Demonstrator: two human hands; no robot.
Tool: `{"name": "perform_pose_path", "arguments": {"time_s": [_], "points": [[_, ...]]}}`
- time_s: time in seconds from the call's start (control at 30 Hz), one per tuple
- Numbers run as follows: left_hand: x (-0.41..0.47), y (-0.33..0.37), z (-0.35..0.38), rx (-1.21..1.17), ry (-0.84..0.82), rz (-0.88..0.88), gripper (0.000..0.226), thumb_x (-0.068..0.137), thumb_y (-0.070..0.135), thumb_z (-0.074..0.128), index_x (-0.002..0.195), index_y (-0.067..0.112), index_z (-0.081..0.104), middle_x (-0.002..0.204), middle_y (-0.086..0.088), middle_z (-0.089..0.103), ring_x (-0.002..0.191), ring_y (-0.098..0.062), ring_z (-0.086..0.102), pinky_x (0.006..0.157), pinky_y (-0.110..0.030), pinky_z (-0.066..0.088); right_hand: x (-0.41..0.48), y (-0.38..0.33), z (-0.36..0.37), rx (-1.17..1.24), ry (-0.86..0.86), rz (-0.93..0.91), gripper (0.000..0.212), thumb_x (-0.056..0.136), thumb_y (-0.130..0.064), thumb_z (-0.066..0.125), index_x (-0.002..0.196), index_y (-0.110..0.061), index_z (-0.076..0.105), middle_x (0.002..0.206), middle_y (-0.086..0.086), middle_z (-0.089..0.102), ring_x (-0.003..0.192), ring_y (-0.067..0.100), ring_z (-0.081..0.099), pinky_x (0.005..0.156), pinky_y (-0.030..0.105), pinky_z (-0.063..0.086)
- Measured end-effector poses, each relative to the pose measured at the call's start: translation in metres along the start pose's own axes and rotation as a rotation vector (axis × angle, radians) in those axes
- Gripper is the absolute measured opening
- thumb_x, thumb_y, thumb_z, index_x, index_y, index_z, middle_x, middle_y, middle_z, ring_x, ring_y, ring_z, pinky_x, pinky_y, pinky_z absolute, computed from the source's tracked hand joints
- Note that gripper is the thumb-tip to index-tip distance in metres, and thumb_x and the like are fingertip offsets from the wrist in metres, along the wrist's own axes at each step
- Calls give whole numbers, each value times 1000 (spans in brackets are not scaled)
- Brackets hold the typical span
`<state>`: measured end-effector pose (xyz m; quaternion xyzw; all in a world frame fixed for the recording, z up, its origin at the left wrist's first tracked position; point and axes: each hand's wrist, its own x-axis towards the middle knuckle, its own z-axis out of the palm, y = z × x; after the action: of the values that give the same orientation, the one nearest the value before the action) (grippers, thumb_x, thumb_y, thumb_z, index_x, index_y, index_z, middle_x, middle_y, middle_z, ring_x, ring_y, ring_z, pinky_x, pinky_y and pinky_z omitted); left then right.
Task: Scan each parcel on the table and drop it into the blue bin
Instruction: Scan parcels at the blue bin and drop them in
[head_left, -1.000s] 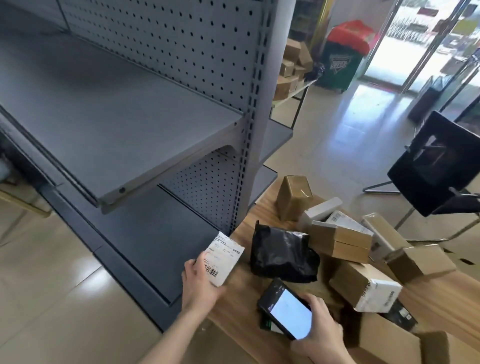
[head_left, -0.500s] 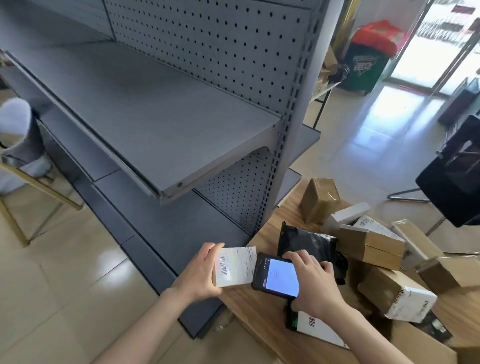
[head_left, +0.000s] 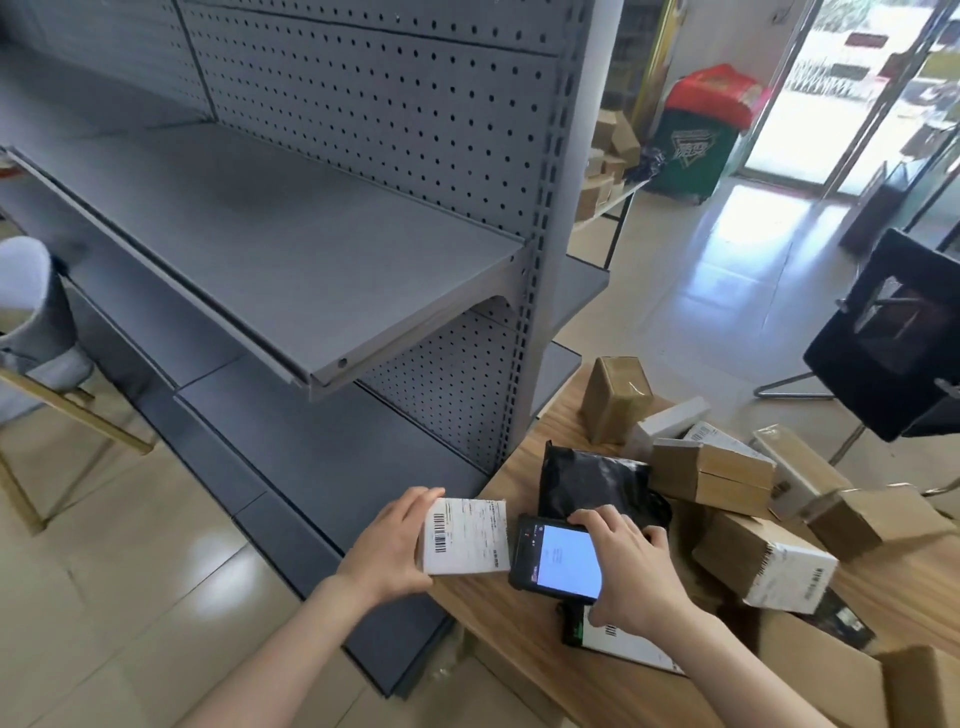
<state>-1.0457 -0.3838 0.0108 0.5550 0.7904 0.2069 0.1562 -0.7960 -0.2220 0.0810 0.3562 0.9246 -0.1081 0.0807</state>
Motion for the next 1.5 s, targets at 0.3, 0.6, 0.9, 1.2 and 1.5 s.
{"name": "perform_pose_path", "arguments": {"time_s": [0.3, 0.6, 0.9, 1.2, 1.5], "points": [[-23, 51, -8, 67, 109, 27, 101, 59, 42, 75, 146, 25, 28, 143, 14, 31, 127, -8, 37, 104, -26, 41, -59, 41, -12, 117, 59, 5, 100, 62, -34, 83, 142, -38, 23, 143, -11, 30, 135, 16, 30, 115, 48, 15], [-50, 168, -13, 72, 413, 120, 90, 65, 50, 79, 141, 22, 41, 141, 11, 35, 127, -6, 39, 102, -25, 40, -151, 120, -21, 524, 294, 159, 97, 55, -31, 86, 135, -38, 32, 133, -12, 41, 125, 15, 38, 110, 44, 33], [-23, 348, 58, -86, 340, 414, 87, 66, 54, 80, 138, 32, 38, 140, 16, 33, 128, -4, 40, 100, -32, 48, -294, 235, -23, 838, 564, 424, 90, 50, -20, 82, 130, -31, 42, 118, -13, 44, 110, 11, 46, 97, 45, 44], [-14, 603, 216, -164, -54, 879, 88, 61, 65, 73, 136, 42, 34, 139, 15, 33, 122, -9, 46, 91, -37, 56, -529, 342, 24, 937, 855, 992, 86, 57, -15, 85, 129, -31, 39, 116, -11, 40, 111, 14, 45, 99, 48, 43], [-163, 844, 400, -227, -580, 1308, 90, 67, 65, 70, 142, 36, 31, 138, 16, 29, 118, -6, 47, 91, -26, 53, -771, 353, 118, 914, 1039, 1727, 95, 52, -24, 82, 135, -28, 36, 124, -6, 47, 111, 18, 50, 92, 42, 46]]}}
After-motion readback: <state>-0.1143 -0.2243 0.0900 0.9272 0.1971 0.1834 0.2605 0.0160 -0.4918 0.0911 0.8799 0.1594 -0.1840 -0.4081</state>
